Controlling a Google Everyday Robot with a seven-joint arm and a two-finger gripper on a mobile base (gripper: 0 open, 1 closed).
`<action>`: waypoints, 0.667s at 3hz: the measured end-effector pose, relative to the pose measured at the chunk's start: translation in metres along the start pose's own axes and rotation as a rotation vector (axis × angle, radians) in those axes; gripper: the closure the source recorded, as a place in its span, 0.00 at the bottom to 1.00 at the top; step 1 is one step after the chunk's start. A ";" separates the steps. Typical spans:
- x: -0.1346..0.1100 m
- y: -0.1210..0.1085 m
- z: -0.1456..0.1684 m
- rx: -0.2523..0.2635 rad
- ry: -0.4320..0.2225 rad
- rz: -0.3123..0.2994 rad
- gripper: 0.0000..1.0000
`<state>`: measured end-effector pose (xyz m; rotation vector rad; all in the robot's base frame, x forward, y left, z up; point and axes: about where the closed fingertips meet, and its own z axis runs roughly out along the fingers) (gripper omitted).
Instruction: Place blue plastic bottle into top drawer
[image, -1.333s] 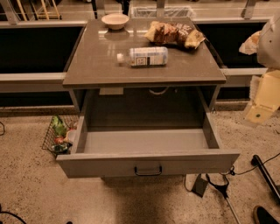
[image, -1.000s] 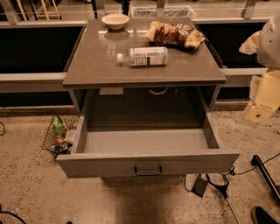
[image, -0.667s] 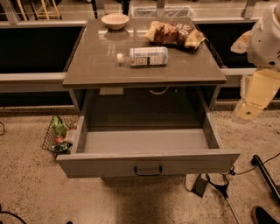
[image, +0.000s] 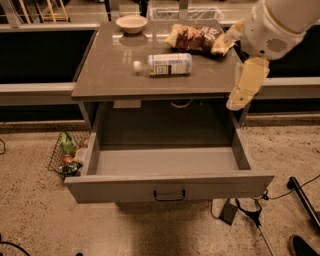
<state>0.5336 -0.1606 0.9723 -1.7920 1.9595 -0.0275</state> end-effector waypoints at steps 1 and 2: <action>-0.019 -0.039 0.035 -0.019 -0.118 -0.020 0.00; -0.020 -0.043 0.042 -0.021 -0.123 -0.019 0.00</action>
Offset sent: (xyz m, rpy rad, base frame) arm 0.0384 0.0193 -0.0080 0.0808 -0.0067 0.0553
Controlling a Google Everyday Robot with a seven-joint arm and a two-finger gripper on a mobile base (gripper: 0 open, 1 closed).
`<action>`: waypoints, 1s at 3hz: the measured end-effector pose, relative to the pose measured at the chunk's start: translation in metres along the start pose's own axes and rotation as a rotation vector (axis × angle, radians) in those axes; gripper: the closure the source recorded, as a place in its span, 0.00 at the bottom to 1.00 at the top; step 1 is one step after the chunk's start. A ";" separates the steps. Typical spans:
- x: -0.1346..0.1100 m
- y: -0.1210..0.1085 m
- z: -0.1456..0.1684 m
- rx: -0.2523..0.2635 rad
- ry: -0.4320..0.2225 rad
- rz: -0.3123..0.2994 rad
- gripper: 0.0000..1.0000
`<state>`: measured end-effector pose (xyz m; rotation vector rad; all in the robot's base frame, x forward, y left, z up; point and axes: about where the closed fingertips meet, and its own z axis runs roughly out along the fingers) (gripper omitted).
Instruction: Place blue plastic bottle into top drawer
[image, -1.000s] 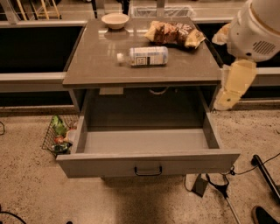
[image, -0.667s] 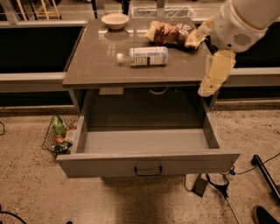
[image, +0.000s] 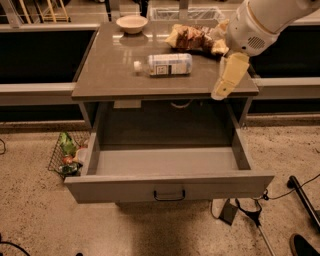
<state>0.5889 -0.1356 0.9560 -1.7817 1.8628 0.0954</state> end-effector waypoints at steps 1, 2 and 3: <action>0.002 -0.027 0.023 0.007 -0.047 -0.010 0.00; 0.014 -0.067 0.057 0.012 -0.087 -0.008 0.00; 0.020 -0.099 0.083 0.034 -0.113 0.013 0.00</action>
Offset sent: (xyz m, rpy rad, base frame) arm 0.1521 -0.0038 -0.0519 0.1327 -0.0478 0.0289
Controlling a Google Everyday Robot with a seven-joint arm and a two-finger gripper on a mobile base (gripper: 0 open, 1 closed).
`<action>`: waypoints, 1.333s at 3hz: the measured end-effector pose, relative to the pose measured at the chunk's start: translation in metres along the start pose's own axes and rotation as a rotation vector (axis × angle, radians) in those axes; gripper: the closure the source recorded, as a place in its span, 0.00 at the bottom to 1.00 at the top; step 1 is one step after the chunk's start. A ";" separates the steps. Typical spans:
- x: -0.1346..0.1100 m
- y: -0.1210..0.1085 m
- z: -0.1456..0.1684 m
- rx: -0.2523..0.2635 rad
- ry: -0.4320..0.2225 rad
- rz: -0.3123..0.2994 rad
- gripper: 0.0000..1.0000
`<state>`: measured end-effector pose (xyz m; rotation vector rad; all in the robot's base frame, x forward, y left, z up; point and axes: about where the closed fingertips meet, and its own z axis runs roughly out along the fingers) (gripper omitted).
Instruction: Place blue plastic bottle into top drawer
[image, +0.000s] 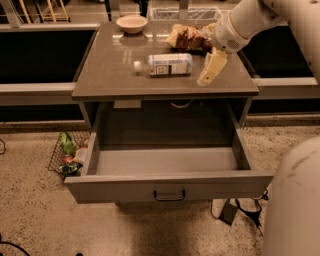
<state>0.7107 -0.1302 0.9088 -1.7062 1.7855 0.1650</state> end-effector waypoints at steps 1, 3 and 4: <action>0.003 -0.032 0.022 0.045 -0.073 0.060 0.00; -0.003 -0.037 0.041 0.031 -0.102 0.089 0.00; -0.016 -0.044 0.066 -0.006 -0.129 0.137 0.00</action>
Offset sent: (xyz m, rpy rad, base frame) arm 0.0318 0.0035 -0.0075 0.0800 -0.0136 -0.0405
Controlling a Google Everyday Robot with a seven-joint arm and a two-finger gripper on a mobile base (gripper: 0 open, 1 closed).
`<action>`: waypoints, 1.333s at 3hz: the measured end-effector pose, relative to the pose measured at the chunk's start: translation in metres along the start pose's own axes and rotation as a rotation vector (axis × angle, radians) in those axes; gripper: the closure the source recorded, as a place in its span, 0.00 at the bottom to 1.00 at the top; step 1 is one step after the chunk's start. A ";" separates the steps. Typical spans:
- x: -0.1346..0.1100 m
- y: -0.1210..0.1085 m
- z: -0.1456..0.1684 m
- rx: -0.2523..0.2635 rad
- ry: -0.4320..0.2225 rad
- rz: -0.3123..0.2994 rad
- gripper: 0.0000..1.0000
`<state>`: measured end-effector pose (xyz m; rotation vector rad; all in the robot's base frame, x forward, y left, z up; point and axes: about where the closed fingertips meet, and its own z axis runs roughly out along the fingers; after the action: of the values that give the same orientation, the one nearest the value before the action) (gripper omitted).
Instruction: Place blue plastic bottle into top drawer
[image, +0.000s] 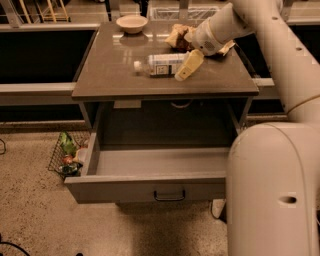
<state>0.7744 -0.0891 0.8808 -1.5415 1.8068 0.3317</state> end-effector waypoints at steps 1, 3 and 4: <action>-0.009 0.000 0.023 -0.048 -0.010 0.056 0.00; -0.011 0.001 0.045 -0.095 -0.016 0.093 0.00; -0.009 0.002 0.057 -0.118 -0.026 0.105 0.00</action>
Offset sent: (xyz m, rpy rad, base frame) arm 0.0292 0.0293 -0.0076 0.0481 0.1292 -0.0119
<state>0.7928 -0.0465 0.8462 -1.5176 1.8804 0.5146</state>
